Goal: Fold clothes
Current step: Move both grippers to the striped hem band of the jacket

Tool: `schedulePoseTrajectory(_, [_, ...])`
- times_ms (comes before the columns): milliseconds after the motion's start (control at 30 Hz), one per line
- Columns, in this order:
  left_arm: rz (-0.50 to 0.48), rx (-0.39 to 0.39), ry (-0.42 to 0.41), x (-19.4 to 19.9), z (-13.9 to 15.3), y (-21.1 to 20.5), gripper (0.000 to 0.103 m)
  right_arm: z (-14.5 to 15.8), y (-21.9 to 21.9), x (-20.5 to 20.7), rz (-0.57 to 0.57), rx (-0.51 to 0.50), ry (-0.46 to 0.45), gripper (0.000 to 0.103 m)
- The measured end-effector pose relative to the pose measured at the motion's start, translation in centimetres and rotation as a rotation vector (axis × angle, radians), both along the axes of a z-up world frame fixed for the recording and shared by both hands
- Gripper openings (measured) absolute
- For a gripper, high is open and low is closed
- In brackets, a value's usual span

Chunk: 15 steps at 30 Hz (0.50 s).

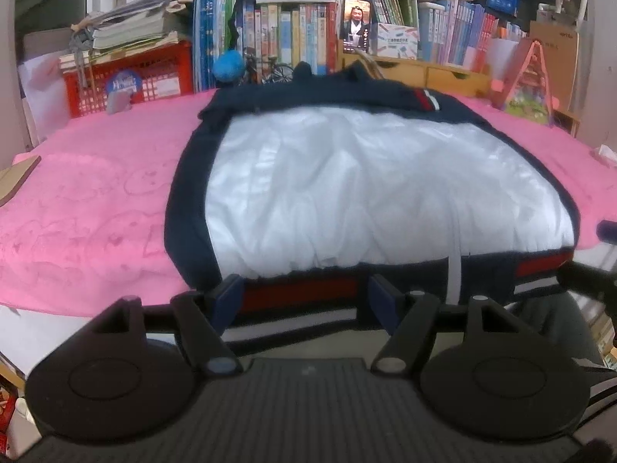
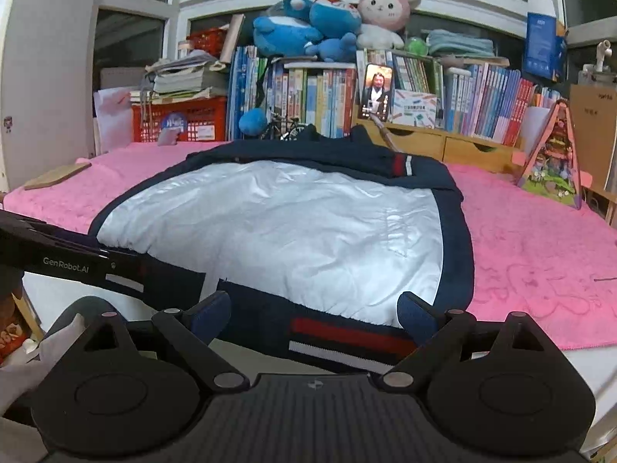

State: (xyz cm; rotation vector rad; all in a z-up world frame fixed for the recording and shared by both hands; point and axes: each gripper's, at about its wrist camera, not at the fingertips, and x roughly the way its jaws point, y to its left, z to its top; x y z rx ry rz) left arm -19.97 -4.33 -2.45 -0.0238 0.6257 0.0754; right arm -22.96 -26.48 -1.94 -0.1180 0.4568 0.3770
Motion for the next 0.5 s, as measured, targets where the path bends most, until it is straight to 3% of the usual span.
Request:
schedulePoseTrajectory(200, [0.005, -0.001, 0.008, 0.0, -0.2, 0.2, 0.072, 0.0, -0.4, 0.8, -0.002, 0.004, 0.020, 0.096])
schedulePoseTrajectory(300, [0.006, -0.006, 0.009, -0.1, -0.3, 0.3, 0.073, 0.1, -2.4, 2.6, -0.066, -0.014, 0.023, 0.096])
schedulePoseTrajectory(500, [0.006, -0.018, 0.008, 0.0, -0.2, 0.6, 0.074, -2.6, -7.1, 6.6, -0.108, 0.026, 0.167, 0.096])
